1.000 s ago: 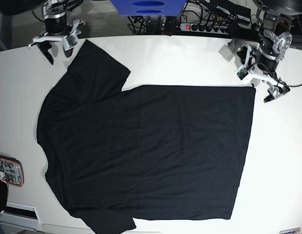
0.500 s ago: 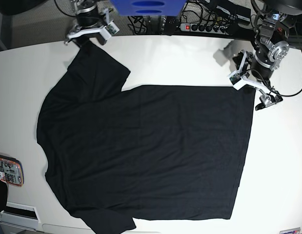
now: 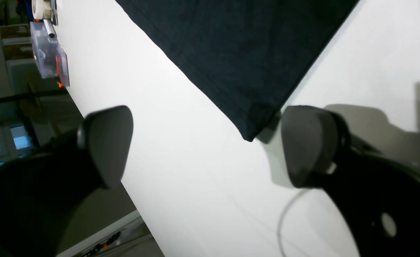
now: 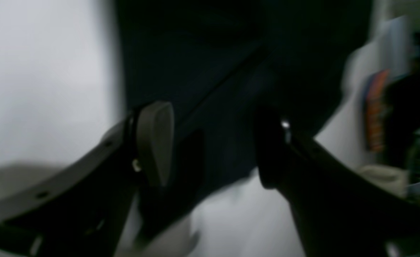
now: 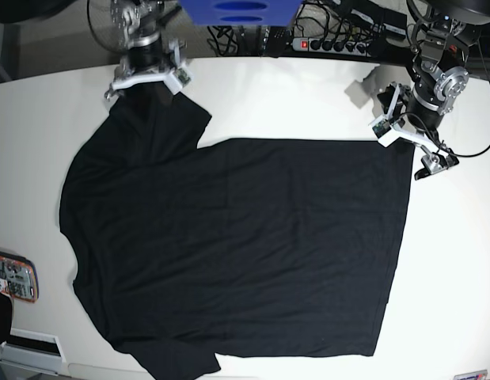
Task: Fold the T-shirt properly
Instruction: 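Align the right gripper on one shoulder corner and the left on the other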
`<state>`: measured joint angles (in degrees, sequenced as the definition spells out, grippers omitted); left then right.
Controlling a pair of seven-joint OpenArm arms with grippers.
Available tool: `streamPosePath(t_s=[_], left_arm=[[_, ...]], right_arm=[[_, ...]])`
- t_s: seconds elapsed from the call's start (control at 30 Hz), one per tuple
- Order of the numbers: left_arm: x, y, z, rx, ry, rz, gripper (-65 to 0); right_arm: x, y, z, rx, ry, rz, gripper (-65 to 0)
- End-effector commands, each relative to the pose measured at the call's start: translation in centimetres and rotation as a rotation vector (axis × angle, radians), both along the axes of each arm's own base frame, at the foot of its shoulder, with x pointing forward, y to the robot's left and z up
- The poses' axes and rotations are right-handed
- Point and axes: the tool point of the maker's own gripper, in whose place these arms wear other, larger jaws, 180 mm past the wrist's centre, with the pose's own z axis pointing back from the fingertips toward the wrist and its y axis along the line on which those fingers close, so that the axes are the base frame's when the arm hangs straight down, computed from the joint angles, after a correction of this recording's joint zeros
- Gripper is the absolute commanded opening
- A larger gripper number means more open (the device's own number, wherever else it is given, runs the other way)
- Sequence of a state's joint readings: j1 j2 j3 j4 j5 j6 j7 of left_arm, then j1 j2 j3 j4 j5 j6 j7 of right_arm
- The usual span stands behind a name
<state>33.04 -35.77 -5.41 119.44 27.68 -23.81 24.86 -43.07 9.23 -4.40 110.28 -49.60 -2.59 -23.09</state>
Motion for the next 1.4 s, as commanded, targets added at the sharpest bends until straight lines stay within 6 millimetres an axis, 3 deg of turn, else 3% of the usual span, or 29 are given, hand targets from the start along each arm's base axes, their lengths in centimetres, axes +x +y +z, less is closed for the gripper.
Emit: streamPosePath(t_s=[0.0, 0.17, 0.33, 0.77, 0.93, 1.1, 1.27, 1.37], left_arm=[[0.6, 0.3, 1.0, 0.013, -0.036, -0.003, 0.0], [0.5, 0.4, 1.0, 0.02, -0.035, -0.003, 0.0], [0.5, 0.4, 1.0, 0.024, -0.036, -0.003, 0.0], [0.5, 0.4, 1.0, 0.024, -0.036, -0.003, 0.0], [0.4, 0.5, 1.0, 0.024, -0.037, -0.001, 0.0], [0.6, 0.9, 1.2, 0.031, -0.044, 0.009, 0.0], [0.8, 1.5, 1.6, 0.038, -0.056, 0.022, 0.0], [0.9, 1.7, 1.8, 0.037, -0.06, 0.03, 0.0]], right_arm=[[-0.4, 0.5, 0.3, 0.009, -0.003, 0.012, -30.4], [-1.3, 1.5, 0.1, 0.03, 0.018, 0.032, -30.4], [-5.5, 2.8, -1.0, 0.057, 0.12, 0.053, -30.4], [-5.4, 2.6, -1.2, 0.052, 0.121, 0.05, -30.4], [-6.7, 2.4, -2.8, 0.068, 0.181, 0.033, -30.4], [-7.7, 0.8, -4.2, 0.098, 0.232, -0.028, -30.4], [-7.6, -0.2, -4.2, 0.075, 0.232, -0.027, -30.4], [-7.2, -1.8, -4.1, 0.045, 0.221, -0.056, -30.4]])
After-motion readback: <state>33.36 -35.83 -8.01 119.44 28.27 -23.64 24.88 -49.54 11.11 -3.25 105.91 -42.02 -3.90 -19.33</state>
